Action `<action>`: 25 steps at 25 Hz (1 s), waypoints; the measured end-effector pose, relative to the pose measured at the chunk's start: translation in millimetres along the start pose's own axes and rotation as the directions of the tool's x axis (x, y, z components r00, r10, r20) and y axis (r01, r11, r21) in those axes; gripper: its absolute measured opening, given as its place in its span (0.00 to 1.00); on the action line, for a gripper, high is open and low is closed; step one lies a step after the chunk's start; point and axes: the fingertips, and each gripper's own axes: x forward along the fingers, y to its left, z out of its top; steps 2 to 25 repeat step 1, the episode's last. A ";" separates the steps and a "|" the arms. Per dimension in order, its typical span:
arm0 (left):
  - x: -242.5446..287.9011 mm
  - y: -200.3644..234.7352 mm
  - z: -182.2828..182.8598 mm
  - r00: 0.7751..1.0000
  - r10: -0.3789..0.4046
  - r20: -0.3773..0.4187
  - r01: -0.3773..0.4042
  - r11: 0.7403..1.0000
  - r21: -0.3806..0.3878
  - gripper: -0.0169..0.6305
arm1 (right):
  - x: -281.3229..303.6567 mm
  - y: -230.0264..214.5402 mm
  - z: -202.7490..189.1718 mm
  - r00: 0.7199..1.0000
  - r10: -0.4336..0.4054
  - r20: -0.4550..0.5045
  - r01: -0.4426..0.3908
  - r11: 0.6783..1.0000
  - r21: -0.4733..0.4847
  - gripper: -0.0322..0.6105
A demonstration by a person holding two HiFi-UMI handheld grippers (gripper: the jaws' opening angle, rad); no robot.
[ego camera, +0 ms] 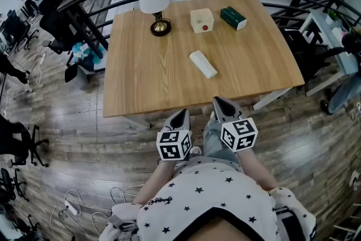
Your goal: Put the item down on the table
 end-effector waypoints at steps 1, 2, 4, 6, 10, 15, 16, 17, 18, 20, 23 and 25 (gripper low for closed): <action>1.1 0.0 0.2 1.000 -0.001 0.000 0.001 1.000 0.000 0.05 | 0.8 -0.7 0.5 1.000 0.001 0.002 -0.001 1.000 0.002 0.04; 1.1 0.0 0.2 1.000 -0.001 0.000 0.001 1.000 0.000 0.05 | 0.8 -0.7 0.5 1.000 0.001 0.002 -0.001 1.000 0.002 0.04; 1.1 0.0 0.2 1.000 -0.001 0.000 0.001 1.000 0.000 0.05 | 0.8 -0.7 0.5 1.000 0.001 0.002 -0.001 1.000 0.002 0.04; 1.1 0.0 0.2 1.000 -0.001 0.000 0.001 1.000 0.000 0.05 | 0.8 -0.7 0.5 1.000 0.001 0.002 -0.001 1.000 0.002 0.04; 1.1 0.0 0.2 1.000 -0.001 0.000 0.001 1.000 0.000 0.05 | 0.8 -0.7 0.5 1.000 0.001 0.002 -0.001 1.000 0.002 0.04; 1.1 0.0 0.2 1.000 -0.001 0.000 0.001 1.000 0.000 0.05 | 0.8 -0.7 0.5 1.000 0.001 0.002 -0.001 1.000 0.002 0.04; 1.1 0.0 0.2 1.000 -0.001 0.000 0.001 1.000 0.000 0.05 | 0.8 -0.7 0.5 1.000 0.001 0.002 -0.001 1.000 0.002 0.04; 1.1 0.0 0.2 1.000 -0.001 0.000 0.001 1.000 0.000 0.05 | 0.8 -0.7 0.5 1.000 0.001 0.002 -0.001 1.000 0.002 0.04; 1.1 0.0 0.2 1.000 -0.001 0.000 0.001 1.000 0.000 0.05 | 0.8 -0.7 0.5 1.000 0.001 0.002 -0.001 1.000 0.002 0.04; 1.1 0.0 0.2 1.000 -0.001 0.000 0.001 1.000 0.000 0.05 | 0.8 -0.7 0.5 1.000 0.001 0.002 -0.001 1.000 0.002 0.04; 1.1 0.0 0.2 1.000 -0.001 0.000 0.001 1.000 0.000 0.05 | 0.8 -0.7 0.5 1.000 0.001 0.002 -0.001 1.000 0.002 0.04; 1.1 0.0 0.2 1.000 -0.001 0.000 0.001 1.000 0.000 0.05 | 0.8 -0.7 0.5 1.000 0.001 0.002 -0.001 1.000 0.002 0.04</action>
